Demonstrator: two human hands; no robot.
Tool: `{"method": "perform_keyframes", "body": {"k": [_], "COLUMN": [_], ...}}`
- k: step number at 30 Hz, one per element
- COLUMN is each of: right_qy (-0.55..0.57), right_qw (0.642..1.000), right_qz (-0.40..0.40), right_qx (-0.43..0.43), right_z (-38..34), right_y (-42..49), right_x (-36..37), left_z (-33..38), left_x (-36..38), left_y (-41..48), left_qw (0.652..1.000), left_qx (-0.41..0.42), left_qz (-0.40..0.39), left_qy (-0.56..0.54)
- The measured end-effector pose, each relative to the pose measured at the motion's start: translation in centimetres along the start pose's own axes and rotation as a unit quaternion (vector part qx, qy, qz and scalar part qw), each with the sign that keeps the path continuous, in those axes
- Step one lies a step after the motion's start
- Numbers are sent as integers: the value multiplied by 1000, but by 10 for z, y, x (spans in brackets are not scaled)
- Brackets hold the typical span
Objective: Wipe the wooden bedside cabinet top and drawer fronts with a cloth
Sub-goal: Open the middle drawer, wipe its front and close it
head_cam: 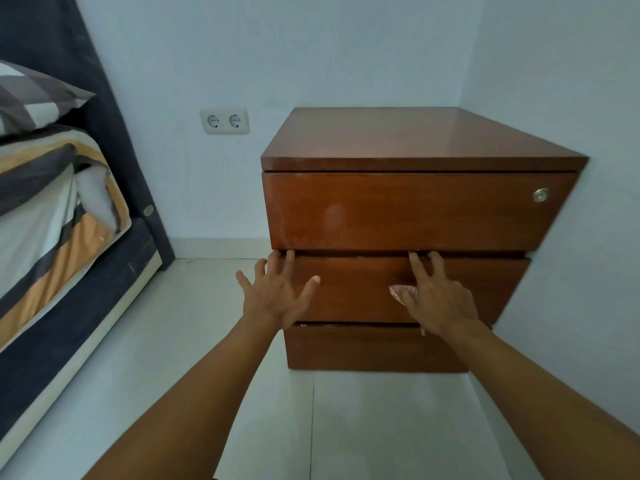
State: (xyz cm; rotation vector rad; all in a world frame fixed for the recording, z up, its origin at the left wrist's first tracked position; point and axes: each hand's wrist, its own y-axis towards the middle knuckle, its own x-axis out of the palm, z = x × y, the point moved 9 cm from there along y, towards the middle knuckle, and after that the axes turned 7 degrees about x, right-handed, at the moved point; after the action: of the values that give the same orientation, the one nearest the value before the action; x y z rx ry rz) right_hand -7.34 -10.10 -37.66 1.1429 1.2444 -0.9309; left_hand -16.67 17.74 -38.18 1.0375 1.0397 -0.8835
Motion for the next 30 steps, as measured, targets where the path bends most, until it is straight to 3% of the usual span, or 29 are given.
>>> {"method": "perform_keyframes", "body": {"k": [14, 17, 21, 23, 26, 28, 30], "right_qy": [-6, 23, 130, 220, 309, 293, 224], "right_qw": [999, 997, 987, 970, 937, 925, 935], "right_qz": [-50, -79, -88, -61, 53, 119, 132], "right_qx": [-3, 8, -41, -82, -154, -209, -241], "right_z": [5, 9, -6, -30, -87, -135, -178], "right_y": [9, 5, -6, -10, -16, -24, -28], "right_x": [-12, -18, -47, -75, -113, -114, -82], "left_z": [-2, -2, -9, -14, -17, -17, -18], "left_x": [-14, -17, -25, -27, -26, -28, -29], "left_y": [4, 1, -12, -19, -27, -31, -33], "left_qw": [998, 998, 1000, 999, 998, 998, 997], "left_qx": [8, 12, 29, 38, 46, 51, 57], "left_qz": [-43, -52, -10, 5, 3, 1, 1], "left_qy": [35, 39, 8, -7, -29, -45, -55]}}
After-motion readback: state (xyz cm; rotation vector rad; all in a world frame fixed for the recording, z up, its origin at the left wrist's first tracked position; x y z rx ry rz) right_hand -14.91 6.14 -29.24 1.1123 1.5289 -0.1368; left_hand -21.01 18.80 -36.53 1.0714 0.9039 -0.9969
